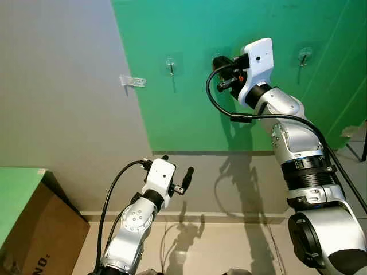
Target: Hang keys on a hook
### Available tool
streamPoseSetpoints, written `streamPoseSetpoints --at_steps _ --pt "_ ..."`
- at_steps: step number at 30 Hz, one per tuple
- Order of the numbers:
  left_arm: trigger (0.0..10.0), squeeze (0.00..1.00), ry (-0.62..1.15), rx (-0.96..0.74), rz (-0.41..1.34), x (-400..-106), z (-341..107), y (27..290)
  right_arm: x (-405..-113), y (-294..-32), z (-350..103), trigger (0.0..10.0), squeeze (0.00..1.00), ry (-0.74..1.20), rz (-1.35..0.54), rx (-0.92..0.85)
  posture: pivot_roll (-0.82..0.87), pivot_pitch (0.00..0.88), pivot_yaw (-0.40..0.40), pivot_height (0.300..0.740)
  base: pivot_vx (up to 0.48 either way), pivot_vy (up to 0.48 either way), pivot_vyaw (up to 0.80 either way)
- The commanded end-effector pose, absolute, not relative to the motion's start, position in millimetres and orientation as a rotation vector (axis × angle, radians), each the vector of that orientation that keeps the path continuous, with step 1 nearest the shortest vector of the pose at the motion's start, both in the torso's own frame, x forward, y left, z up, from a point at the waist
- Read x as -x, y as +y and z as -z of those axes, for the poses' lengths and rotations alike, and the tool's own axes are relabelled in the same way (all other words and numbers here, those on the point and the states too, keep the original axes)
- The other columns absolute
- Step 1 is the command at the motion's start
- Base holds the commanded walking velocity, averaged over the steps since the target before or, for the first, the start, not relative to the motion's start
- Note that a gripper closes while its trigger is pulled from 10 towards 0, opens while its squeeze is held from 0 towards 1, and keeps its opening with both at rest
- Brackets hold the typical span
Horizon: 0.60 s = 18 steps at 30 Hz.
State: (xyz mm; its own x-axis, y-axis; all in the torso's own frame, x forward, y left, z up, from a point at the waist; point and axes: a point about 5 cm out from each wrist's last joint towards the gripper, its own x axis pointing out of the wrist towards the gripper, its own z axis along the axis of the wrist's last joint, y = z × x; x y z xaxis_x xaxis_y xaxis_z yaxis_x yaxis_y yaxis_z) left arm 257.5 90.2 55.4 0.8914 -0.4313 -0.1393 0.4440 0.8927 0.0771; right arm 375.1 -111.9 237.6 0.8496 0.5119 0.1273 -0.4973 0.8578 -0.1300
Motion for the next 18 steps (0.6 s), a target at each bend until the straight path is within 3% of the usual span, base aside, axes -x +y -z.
streamPoseSetpoints --at_steps 1,6,18 --pt "10.0 0.0 0.122 -0.115 0.459 -256.1 -55.2 90.6 -375.6 -112.5 -232.6 0.0 0.01 -0.156 -0.51 0.12 -0.19 0.0 0.07 0.74 0.0 0.0 0.0" --pt "10.0 0.0 0.123 -0.114 0.46 -255.8 -55.2 90.0 -375.8 -120.1 -248.8 0.0 0.01 -0.287 -0.414 0.234 -0.19 0.0 0.071 0.74 0.0 0.0 0.0" --pt "10.0 0.0 0.126 -0.111 0.459 -255.2 -54.8 89.8 -376.4 -131.6 -249.7 0.0 0.0 -0.317 -0.346 0.245 -0.2 0.0 0.071 0.74 0.0 0.0 0.0"
